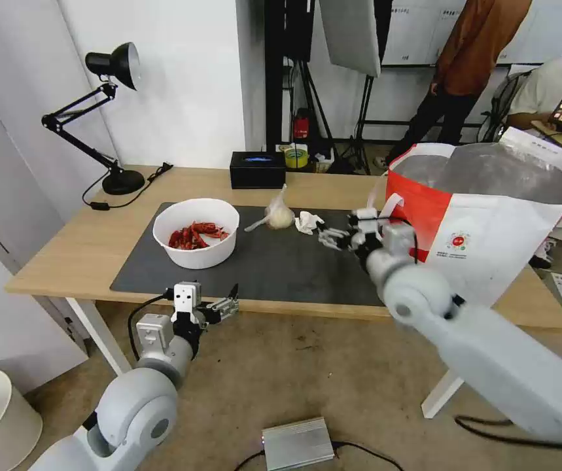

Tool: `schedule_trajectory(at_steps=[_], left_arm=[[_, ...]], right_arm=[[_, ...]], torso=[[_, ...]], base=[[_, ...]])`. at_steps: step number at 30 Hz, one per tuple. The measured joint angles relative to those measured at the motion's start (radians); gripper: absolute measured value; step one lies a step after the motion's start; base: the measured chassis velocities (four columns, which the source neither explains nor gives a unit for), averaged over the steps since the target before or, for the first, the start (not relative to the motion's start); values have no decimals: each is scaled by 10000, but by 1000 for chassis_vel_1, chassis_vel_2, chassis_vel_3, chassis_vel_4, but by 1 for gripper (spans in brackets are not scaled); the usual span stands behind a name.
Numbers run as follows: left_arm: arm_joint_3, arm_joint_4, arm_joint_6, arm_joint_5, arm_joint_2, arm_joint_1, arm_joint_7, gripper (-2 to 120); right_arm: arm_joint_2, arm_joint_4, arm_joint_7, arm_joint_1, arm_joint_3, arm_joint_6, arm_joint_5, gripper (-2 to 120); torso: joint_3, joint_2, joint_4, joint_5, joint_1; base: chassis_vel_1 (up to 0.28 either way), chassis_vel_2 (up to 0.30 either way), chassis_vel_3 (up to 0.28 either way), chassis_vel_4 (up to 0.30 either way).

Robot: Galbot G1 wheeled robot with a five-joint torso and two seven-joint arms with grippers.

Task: Pick up the trash from the table and place it into the takeout bag.

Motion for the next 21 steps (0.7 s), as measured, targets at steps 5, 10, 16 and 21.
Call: schedule_trajectory(at_steps=[5, 10, 16, 21], left_arm=[[-53, 3, 0, 25, -29, 58, -3, 100], [-115, 2, -1, 30, 19, 65, -8, 100], [-113, -18, -6, 30, 23, 70, -11, 100], [-115, -38, -11, 35, -22, 87, -13, 100]], right_arm=[[904, -1163, 361, 924, -401, -845, 431, 100], [1658, -1928, 819, 1590, -665, -1599, 630, 100], [2430, -2968, 1447, 2374, -891, -2219, 778, 100], [2858, -3785, 1832, 2811, -1020, -2649, 827, 100]], torso=[[0, 0, 0, 1, 1], [-1, 0, 0, -1, -2], [-1, 1, 0, -1, -1], [-1, 1, 0, 0, -1]], base=[[0, 0, 0, 0], [0, 0, 0, 0], [0, 0, 0, 0], [0, 0, 0, 0]])
